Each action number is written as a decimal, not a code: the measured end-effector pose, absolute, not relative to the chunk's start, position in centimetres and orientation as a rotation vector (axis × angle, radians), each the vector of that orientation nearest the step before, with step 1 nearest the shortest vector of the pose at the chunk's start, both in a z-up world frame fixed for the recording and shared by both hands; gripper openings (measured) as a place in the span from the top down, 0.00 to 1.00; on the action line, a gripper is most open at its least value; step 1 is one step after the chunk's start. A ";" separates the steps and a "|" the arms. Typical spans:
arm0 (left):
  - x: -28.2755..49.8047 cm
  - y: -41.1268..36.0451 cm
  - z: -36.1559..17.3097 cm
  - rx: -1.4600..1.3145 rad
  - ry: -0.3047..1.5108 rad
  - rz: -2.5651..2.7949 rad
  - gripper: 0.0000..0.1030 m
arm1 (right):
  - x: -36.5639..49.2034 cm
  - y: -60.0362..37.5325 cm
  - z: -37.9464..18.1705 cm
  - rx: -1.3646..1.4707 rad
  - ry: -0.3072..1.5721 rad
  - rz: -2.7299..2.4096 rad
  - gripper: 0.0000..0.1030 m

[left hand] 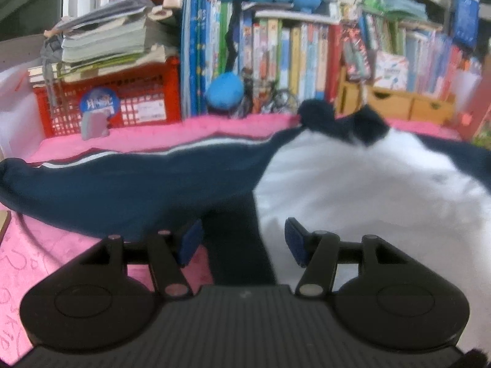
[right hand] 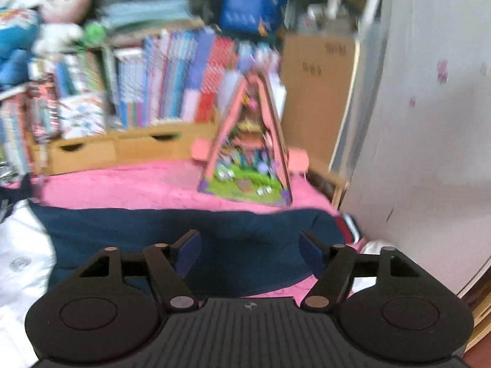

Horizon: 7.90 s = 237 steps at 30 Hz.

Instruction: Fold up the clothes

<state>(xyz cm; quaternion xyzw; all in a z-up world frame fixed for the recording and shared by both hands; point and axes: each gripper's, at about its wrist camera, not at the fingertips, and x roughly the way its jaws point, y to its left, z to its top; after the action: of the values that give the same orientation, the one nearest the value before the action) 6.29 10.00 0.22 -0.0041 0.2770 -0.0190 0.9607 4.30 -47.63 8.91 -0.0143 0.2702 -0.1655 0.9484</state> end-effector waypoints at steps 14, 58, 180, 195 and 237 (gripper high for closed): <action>-6.5 4.5 -0.7 -0.142 0.450 -0.125 0.33 | -11.7 -23.9 2.0 -0.008 0.256 0.259 0.14; 11.9 -0.6 -1.7 0.091 0.667 -0.188 0.54 | 12.6 -16.5 -1.6 -0.117 0.712 0.336 0.59; -15.4 3.3 -0.9 0.014 0.514 -0.360 0.37 | -21.4 -17.6 -5.9 -0.890 0.361 0.284 0.11; -15.2 -3.2 -2.3 0.287 0.428 -0.408 0.29 | -15.4 -21.5 3.9 -0.329 0.260 0.187 0.12; -18.9 10.5 0.5 -0.312 0.385 -0.465 0.14 | -21.4 -31.9 -0.3 -0.027 0.516 0.399 0.07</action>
<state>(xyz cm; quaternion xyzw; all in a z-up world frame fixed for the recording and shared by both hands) -18.85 10.51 0.47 -0.1529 0.1886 -0.2282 0.9429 -21.37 -31.88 -0.33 -0.0135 0.2535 0.1960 0.9472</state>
